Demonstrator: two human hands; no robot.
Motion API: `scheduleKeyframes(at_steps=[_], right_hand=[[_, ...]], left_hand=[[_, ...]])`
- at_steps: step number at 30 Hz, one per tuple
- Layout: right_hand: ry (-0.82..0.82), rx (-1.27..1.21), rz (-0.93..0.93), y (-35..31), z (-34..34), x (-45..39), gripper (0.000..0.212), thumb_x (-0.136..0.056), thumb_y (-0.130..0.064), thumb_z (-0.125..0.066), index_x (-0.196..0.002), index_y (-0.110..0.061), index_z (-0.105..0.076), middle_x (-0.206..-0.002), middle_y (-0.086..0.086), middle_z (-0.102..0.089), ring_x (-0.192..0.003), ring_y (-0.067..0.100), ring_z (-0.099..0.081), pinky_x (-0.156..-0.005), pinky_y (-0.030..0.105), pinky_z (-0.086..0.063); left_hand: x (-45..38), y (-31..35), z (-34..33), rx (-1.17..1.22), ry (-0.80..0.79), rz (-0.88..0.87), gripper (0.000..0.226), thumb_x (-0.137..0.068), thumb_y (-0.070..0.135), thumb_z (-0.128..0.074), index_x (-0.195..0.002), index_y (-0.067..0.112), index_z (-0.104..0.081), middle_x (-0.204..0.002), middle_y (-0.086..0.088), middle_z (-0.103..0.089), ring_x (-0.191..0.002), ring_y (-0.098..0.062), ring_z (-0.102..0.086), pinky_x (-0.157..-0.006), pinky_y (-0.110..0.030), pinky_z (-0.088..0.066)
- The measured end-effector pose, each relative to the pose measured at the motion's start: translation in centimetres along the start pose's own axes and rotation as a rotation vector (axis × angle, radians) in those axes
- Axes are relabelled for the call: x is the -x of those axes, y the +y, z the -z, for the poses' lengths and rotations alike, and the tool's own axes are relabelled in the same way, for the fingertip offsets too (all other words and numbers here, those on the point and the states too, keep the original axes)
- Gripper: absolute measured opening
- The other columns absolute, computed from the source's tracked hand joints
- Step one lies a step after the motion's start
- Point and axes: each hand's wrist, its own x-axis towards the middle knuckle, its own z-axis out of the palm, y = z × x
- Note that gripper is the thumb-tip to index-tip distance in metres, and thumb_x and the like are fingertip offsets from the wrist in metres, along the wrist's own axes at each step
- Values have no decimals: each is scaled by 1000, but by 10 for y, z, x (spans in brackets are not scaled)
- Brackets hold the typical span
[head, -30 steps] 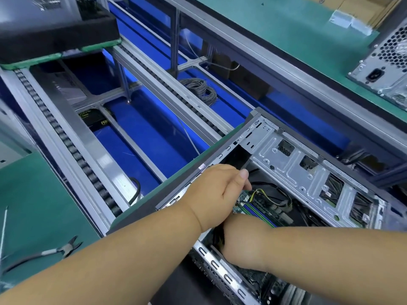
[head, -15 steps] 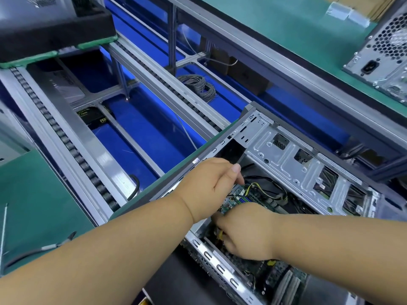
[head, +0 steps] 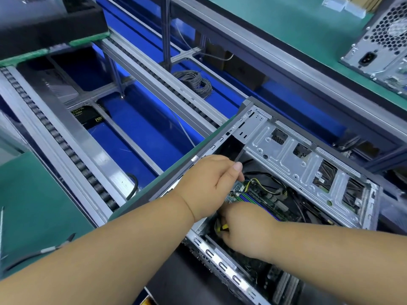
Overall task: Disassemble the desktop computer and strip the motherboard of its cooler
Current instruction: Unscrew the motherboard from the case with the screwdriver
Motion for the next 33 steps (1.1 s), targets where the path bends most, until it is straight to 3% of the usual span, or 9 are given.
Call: scheduleKeyframes(at_steps=[5,10,12,15,19,22,27,29,33], right_hand=[[19,14,238,21,-4,9,13,-86,-22,-59,-98,-19,-56,-95,1,-59,-88,23,-55,-71,32,-43],[79,-317,155,14,9,7,18,-80,-39,-71,-93,-27,-69,-92,-13,-63,-83,1,-57,-75,15,-45],[101,-351,122,10,7,12,28,-85,-54,-61,-95,-29,-65,-87,-13,-60,-79,2,-55,-70,15,-43],[212,-126,85,2,-4,20,41,-88,-67,-42,-101,-29,-47,-76,-10,-52,-72,17,-52,-62,32,-41],[245,-428,18,1,-11,24,22,-88,-39,-62,-92,-34,-41,-76,-10,-55,-65,3,-50,-59,21,-40],[280,-503,41,2,-10,29,17,-83,-23,-64,-91,-33,-53,-89,-13,-55,-78,3,-51,-72,25,-43],[386,-304,27,-4,-16,30,26,-93,-51,-50,-89,-32,-33,-79,-14,-45,-72,10,-40,-63,30,-29],[399,-341,34,-5,-18,28,25,-95,-46,-51,-90,-30,-33,-80,-12,-48,-72,11,-40,-62,29,-26],[395,-469,91,-4,-18,26,16,-88,-26,-60,-92,-15,-49,-86,-4,-53,-78,10,-46,-70,31,-40]], left_hand=[[0,-1,0,-6,7,-11,50,-99,39,-28,-95,15,-73,-92,0,-66,-98,-15,-59,-90,-39,-45],[-1,-2,1,-11,-4,-9,49,-98,37,-30,-94,14,-73,-92,0,-66,-98,-16,-58,-90,-40,-45],[-1,-1,1,-13,-9,-7,49,-98,37,-29,-95,14,-73,-93,0,-66,-98,-16,-58,-91,-40,-45],[0,1,2,-22,-19,-6,49,-98,38,-28,-96,15,-72,-93,0,-65,-99,-14,-57,-92,-38,-44],[0,3,2,-29,-25,0,49,-97,37,-29,-96,14,-72,-95,-1,-65,-99,-15,-57,-92,-38,-44],[0,3,3,-28,-24,-7,48,-97,35,-30,-95,13,-72,-94,-1,-65,-98,-15,-59,-91,-37,-45],[0,3,1,-34,-10,-16,48,-98,37,-30,-94,15,-72,-93,-1,-65,-96,-15,-59,-90,-38,-45],[0,3,1,-34,-2,-25,52,-97,43,-28,-94,16,-72,-92,-2,-65,-96,-15,-59,-89,-38,-46],[0,4,2,-40,-8,-25,52,-97,42,-28,-94,16,-72,-92,-3,-65,-96,-16,-59,-89,-39,-46]])
